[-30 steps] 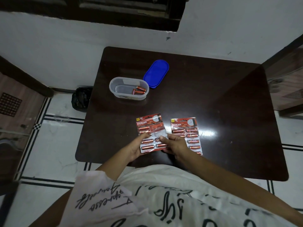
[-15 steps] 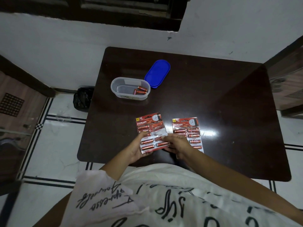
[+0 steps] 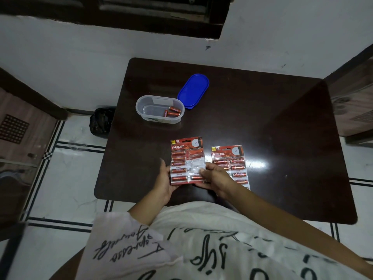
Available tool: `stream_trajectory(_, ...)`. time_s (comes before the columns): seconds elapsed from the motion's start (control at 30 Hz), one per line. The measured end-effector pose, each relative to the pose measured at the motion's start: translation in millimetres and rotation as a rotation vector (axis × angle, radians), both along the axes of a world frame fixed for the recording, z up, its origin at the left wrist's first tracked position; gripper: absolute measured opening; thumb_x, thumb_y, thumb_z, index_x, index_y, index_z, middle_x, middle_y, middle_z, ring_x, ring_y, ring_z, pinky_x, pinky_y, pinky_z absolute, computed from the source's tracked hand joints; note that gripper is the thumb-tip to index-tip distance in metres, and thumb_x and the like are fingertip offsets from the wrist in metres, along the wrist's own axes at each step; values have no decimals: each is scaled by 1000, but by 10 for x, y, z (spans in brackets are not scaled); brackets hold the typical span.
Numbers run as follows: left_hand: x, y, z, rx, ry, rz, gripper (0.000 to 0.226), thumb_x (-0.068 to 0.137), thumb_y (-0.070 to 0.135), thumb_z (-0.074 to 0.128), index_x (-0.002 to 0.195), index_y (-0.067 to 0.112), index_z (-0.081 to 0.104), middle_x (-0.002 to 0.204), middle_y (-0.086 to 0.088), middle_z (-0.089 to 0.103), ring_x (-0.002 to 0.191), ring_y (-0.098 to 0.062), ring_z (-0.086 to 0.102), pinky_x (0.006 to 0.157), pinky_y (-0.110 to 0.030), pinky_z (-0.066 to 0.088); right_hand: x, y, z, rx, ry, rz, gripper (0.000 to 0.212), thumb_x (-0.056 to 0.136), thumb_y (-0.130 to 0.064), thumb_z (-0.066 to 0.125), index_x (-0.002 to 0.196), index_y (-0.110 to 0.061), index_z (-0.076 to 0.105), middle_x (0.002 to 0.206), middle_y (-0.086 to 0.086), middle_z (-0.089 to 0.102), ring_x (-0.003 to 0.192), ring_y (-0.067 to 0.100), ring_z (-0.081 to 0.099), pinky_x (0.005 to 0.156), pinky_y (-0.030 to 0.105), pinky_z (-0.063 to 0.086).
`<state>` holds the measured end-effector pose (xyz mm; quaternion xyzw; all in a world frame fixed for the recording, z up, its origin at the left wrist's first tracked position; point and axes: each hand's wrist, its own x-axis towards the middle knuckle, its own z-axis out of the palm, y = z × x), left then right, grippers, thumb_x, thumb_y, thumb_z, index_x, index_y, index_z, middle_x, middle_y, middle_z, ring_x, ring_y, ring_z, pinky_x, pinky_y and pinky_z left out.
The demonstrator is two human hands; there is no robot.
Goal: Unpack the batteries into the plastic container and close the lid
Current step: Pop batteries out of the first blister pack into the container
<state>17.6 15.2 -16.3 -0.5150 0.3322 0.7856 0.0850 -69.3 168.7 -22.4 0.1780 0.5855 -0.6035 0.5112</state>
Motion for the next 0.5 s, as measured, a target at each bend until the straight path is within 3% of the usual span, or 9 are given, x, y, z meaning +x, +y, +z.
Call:
stream_trajectory(0.23, 44, -38, -78, -81, 19, 51, 37, 101, 32, 45, 114, 2, 63, 97, -12, 69, 83, -23, 68, 70, -33, 55, -24, 16, 51, -42, -72, -37, 24, 100, -2, 47, 109, -15, 64, 97, 3, 73, 88, 17, 72, 73, 33, 59)
stream_trajectory(0.33, 64, -99, -100, -144, -22, 143, 26, 101, 29, 49, 95, 7, 61, 79, -8, 60, 69, -19, 61, 62, -29, 54, -49, 34, 60, -43, -100, -84, 24, 100, -1, 45, 106, -15, 63, 97, 3, 71, 87, 16, 71, 71, 31, 60)
stream_trajectory(0.4, 73, -118, -94, -175, -65, 161, 32, 101, 36, 47, 83, 11, 58, 64, -2, 53, 57, -14, 52, 53, -23, 49, -62, 34, 68, -42, -114, -102, 23, 101, -2, 44, 105, -15, 62, 97, 3, 71, 88, 16, 70, 69, 30, 59)
stream_trajectory(0.5, 81, -129, -110, -105, -130, 105, 38, 103, 38, 41, 78, 11, 53, 68, -6, 56, 60, -17, 56, 54, -27, 50, -75, 20, 73, -41, -128, -119, 22, 101, -3, 44, 104, -15, 62, 96, 4, 71, 89, 17, 69, 64, 28, 60)
